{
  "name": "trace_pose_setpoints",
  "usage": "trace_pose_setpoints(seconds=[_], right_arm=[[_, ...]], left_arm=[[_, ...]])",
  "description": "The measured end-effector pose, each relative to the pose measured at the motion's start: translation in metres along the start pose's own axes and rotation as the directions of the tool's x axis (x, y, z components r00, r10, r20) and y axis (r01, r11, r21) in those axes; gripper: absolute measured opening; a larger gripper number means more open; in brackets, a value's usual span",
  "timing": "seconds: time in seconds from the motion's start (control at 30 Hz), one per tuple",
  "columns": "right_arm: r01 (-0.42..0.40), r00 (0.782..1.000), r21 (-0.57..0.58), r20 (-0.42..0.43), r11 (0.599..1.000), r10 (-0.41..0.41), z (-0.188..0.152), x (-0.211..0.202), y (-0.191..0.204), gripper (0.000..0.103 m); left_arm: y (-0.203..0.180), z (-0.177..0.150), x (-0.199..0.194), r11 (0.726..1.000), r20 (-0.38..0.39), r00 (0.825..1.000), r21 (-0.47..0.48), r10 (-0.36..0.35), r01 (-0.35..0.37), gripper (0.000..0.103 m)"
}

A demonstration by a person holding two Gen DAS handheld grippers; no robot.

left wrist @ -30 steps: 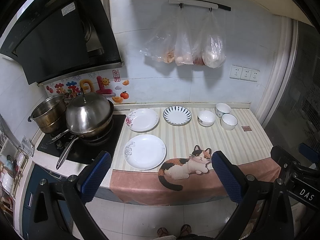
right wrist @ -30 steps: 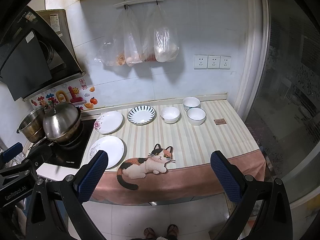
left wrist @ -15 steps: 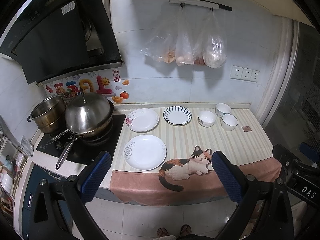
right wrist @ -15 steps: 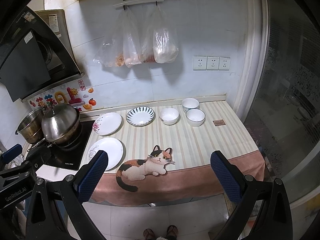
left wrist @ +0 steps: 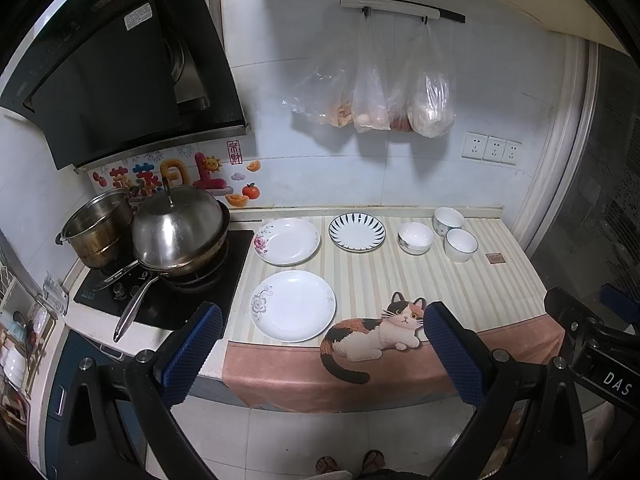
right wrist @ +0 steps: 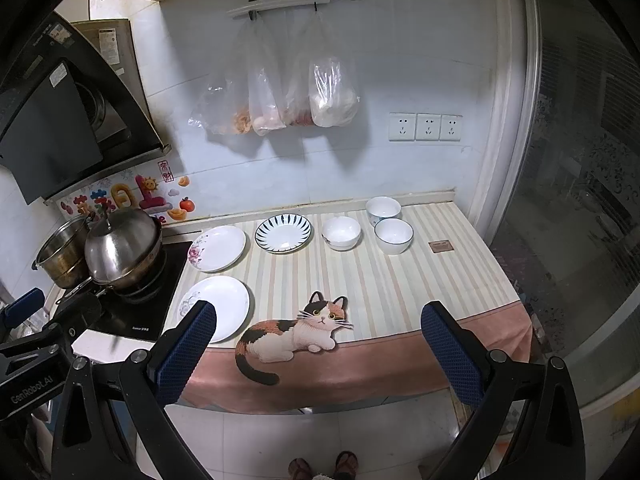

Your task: Organize plates and bowls

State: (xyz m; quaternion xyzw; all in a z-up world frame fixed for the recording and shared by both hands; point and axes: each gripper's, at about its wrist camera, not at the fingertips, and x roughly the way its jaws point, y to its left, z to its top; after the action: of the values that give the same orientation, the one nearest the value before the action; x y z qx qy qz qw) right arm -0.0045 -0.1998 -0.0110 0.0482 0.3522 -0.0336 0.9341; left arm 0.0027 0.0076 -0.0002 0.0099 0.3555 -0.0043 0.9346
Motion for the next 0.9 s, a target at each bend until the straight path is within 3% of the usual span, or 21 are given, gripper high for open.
trace_pose_setpoints(seconds=[0.43, 0.6, 0.73, 0.9], right_arm=[[-0.003, 1.0, 0.003, -0.001, 1.0, 0.003, 0.0, 0.0, 0.004, 0.103], [-0.04, 0.999, 0.044, -0.004, 0.998, 0.041, -0.005, 0.012, 0.011, 0.103], [-0.107, 0.99, 0.062, -0.084, 0.992, 0.112, -0.018, 0.064, 0.021, 0.103], [-0.194, 0.941, 0.095, -0.265, 0.976, 0.212, -0.043, 0.165, 0.04, 0.103]], left_arm=[[0.001, -0.001, 0.002, 1.0, 0.003, 1.0, 0.005, -0.007, 0.007, 0.103], [0.018, -0.005, 0.025, 1.0, -0.01, 1.0, -0.002, -0.017, 0.017, 0.103], [0.045, -0.013, 0.067, 0.999, -0.042, 0.999, -0.037, 0.009, -0.01, 0.103], [0.087, -0.026, 0.155, 0.992, -0.182, 0.979, -0.064, 0.096, -0.11, 0.103]])
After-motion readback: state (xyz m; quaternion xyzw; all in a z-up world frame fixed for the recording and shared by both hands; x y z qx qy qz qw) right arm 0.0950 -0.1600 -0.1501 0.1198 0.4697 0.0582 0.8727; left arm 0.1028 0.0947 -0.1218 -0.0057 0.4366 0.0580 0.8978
